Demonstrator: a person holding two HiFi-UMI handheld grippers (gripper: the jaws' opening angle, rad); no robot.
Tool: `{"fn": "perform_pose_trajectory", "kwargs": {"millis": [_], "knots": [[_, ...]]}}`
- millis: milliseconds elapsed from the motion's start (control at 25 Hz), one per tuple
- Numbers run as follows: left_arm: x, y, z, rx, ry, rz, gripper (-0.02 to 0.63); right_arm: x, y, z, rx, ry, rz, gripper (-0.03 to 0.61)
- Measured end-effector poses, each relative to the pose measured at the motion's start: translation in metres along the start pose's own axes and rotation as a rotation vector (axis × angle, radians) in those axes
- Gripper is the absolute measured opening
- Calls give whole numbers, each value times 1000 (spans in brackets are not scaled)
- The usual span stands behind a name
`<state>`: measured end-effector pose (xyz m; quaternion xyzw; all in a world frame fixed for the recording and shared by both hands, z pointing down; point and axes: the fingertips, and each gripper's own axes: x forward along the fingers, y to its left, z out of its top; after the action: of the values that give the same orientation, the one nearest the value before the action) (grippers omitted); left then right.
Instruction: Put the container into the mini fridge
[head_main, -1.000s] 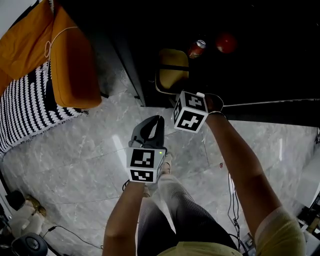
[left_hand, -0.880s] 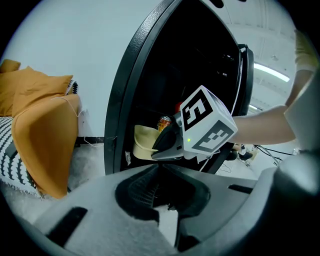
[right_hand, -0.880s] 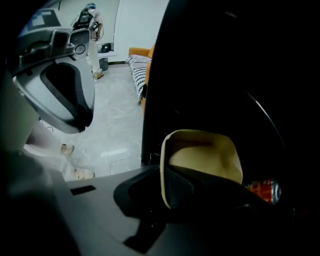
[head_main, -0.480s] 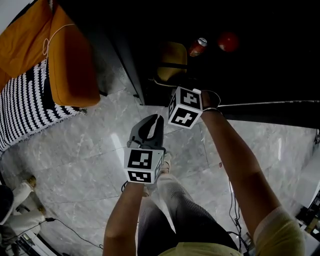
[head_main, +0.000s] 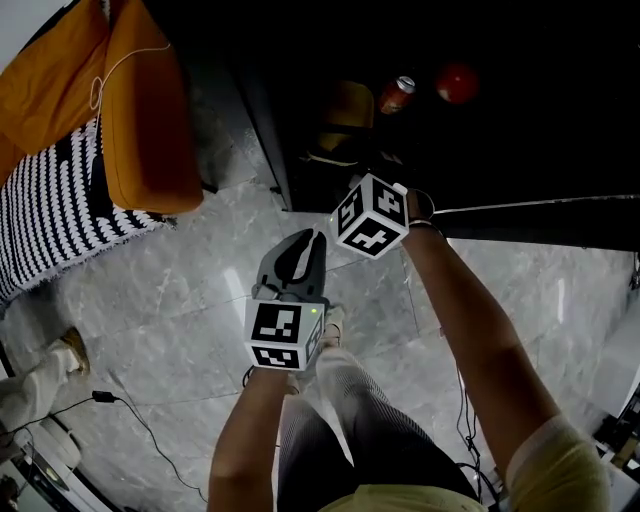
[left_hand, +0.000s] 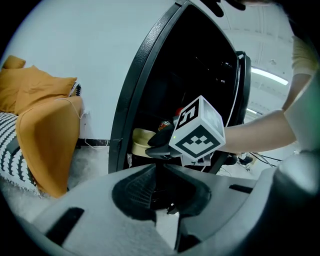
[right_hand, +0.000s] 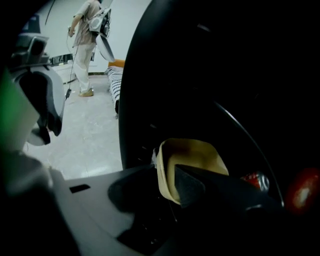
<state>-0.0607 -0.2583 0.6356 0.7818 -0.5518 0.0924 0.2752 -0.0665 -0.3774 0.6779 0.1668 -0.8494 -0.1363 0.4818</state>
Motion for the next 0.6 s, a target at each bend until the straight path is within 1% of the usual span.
{"fn": "perform_pose_trajectory", "kwargs": {"millis": [40, 160, 280, 360, 520, 600], "knots": [[-2, 0, 1, 0, -6, 1, 29, -2, 0, 0, 21, -4, -2, 109], [-7, -1, 2, -4, -13, 5, 29, -12, 0, 2, 53, -25, -35, 109], [-11, -2, 4, -11, -21, 2, 29, -29, -3, 7, 87, -70, -90, 109], [-15, -4, 4, -28, -19, -5, 29, -42, -2, 10, 137, -109, -103, 108], [-26, -13, -1, -62, -6, -29, 29, -66, 0, 8, 241, -161, -143, 60], [-31, -17, -2, -70, -5, -43, 29, -77, 0, 7, 293, -181, -158, 54]]}}
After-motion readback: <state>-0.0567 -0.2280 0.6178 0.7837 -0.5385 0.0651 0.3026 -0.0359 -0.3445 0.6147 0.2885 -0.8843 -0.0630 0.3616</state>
